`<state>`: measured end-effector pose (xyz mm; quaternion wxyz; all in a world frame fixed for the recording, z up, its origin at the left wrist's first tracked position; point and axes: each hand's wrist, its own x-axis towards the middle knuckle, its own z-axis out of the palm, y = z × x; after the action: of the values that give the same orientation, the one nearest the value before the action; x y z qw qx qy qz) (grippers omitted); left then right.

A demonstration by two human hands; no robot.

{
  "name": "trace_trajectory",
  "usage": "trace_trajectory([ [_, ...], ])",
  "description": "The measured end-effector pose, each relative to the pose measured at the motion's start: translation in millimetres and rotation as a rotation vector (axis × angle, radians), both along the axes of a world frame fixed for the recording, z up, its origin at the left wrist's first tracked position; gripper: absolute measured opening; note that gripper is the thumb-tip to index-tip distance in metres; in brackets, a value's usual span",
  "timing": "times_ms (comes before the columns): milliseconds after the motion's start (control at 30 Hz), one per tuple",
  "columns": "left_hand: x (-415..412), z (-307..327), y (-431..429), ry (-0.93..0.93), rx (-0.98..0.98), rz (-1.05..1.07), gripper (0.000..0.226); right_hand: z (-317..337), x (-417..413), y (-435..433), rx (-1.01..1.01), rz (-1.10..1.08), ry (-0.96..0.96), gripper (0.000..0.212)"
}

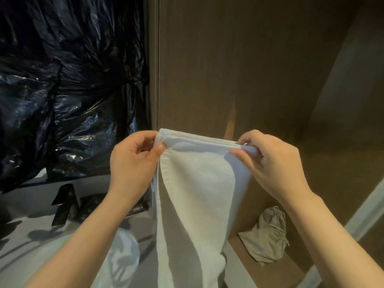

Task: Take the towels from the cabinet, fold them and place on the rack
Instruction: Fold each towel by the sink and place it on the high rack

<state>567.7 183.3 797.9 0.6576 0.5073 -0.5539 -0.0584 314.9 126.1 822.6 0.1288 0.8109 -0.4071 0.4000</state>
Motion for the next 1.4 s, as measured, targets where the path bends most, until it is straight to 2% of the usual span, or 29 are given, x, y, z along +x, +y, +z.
trace_trajectory([
  [133, -6.6, 3.7, 1.8, 0.041, -0.022, -0.080, 0.026, 5.2, -0.5, 3.8, -0.029, -0.106, 0.018, 0.056],
  [233, -17.4, 10.4, 4.9, -0.005, -0.038, -0.104, 0.025, 5.6, 6.8, 6.3, -0.054, -0.062, 0.111, 0.047],
  [300, -24.1, 14.9, 5.7, -0.048, -0.054, -0.117, 0.023, 1.9, 18.2, 7.2, 0.025, 0.041, 0.130, 0.047],
  [400, -27.0, 22.0, 7.0, -0.107, -0.077, -0.118, 0.021, -2.9, 35.5, 6.8, 0.252, 0.143, 0.015, 0.050],
  [500, -18.0, 26.3, 6.6, -0.142, -0.085, -0.112, 0.020, -8.9, 48.6, 2.7, 0.242, 0.134, -0.075, 0.042],
  [633, 8.5, 14.0, 4.8, -0.138, -0.014, -0.131, 0.022, -15.8, 67.7, 3.9, 0.153, 0.148, -0.083, 0.037],
  [800, 39.8, -29.6, 2.5, -0.050, 0.294, -0.236, 0.037, -11.3, 87.9, 1.5, 0.136, 0.171, 0.007, 0.043],
  [867, 48.1, -47.9, -0.2, -0.029, 0.356, -0.245, 0.040, -8.8, 94.5, 0.5, 0.150, 0.187, 0.040, 0.044],
  [967, 61.2, -63.8, -7.2, -0.040, 0.347, -0.198, 0.041, -3.7, 104.4, -1.4, 0.192, 0.201, 0.074, 0.037],
  [1100, 76.7, -64.7, -14.7, -0.132, 0.236, -0.119, 0.054, 4.2, 116.7, -9.3, 0.242, 0.206, 0.061, 0.038],
  [1300, 107.7, -53.9, -23.7, -0.250, 0.258, -0.090, 0.037, -7.6, 142.2, -22.6, 0.350, 0.237, -0.069, 0.041],
  [1400, 123.3, -56.5, -24.0, -0.251, 0.303, -0.091, 0.037, -26.1, 157.5, -29.0, 0.421, 0.270, -0.144, 0.044],
])
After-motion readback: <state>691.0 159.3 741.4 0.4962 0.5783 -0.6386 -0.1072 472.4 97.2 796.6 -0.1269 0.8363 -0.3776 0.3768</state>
